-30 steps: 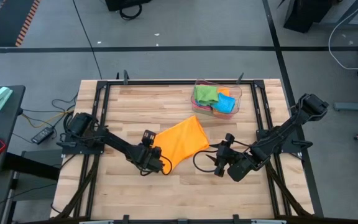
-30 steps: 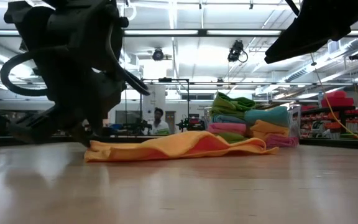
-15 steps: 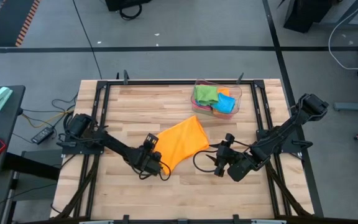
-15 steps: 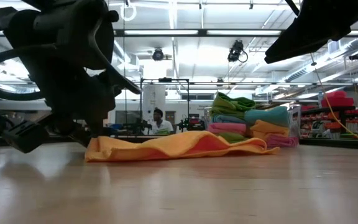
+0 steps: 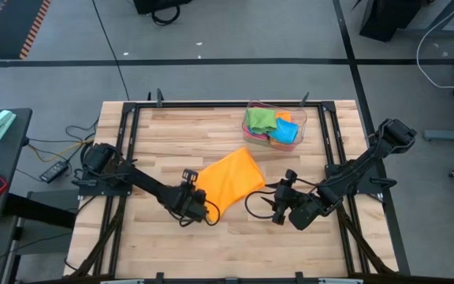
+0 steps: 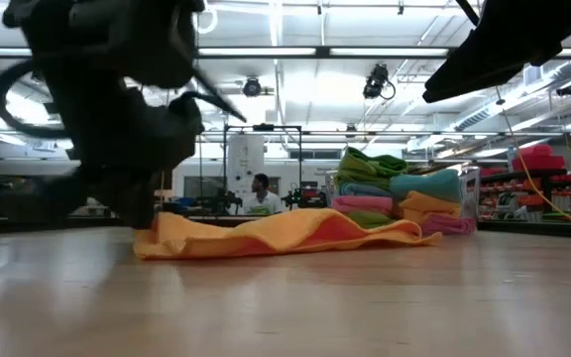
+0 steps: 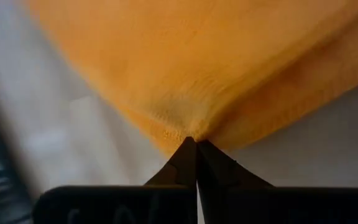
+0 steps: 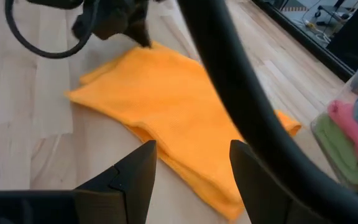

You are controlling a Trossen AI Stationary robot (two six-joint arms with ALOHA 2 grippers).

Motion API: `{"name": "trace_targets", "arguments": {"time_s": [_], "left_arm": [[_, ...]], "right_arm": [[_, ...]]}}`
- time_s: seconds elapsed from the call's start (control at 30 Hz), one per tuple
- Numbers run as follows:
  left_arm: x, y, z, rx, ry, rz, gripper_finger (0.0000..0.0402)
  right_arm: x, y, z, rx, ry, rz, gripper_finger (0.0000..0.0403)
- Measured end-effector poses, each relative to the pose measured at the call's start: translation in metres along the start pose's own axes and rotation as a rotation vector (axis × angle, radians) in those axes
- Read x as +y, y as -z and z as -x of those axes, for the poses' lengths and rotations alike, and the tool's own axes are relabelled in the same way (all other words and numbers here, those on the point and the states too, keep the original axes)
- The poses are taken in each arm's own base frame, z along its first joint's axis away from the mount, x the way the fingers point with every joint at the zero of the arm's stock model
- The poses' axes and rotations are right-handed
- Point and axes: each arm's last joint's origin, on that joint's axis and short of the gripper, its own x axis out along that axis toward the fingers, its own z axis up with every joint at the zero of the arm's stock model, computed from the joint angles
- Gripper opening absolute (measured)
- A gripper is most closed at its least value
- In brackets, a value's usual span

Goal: Fold microfiber towels
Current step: Fold the yellow towel

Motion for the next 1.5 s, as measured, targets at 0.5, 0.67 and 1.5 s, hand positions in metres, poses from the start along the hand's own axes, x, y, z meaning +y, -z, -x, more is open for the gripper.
{"name": "trace_targets", "arguments": {"time_s": [0.5,0.67,1.5], "left_arm": [[-0.038,-0.038,0.061,-0.229,0.49,0.305,0.0017],[-0.052,-0.042,0.074,-0.319,0.518,0.381,0.0035],[-0.094,-0.061,0.07,-0.51,0.184,0.382,0.0236]], "right_arm": [[-0.02,0.055,-0.073,0.076,-0.023,-0.032,0.0213],[-0.025,0.06,-0.103,0.147,-0.016,0.058,0.0213],[-0.032,0.02,-0.084,0.045,-0.11,0.003,0.0213]]}}
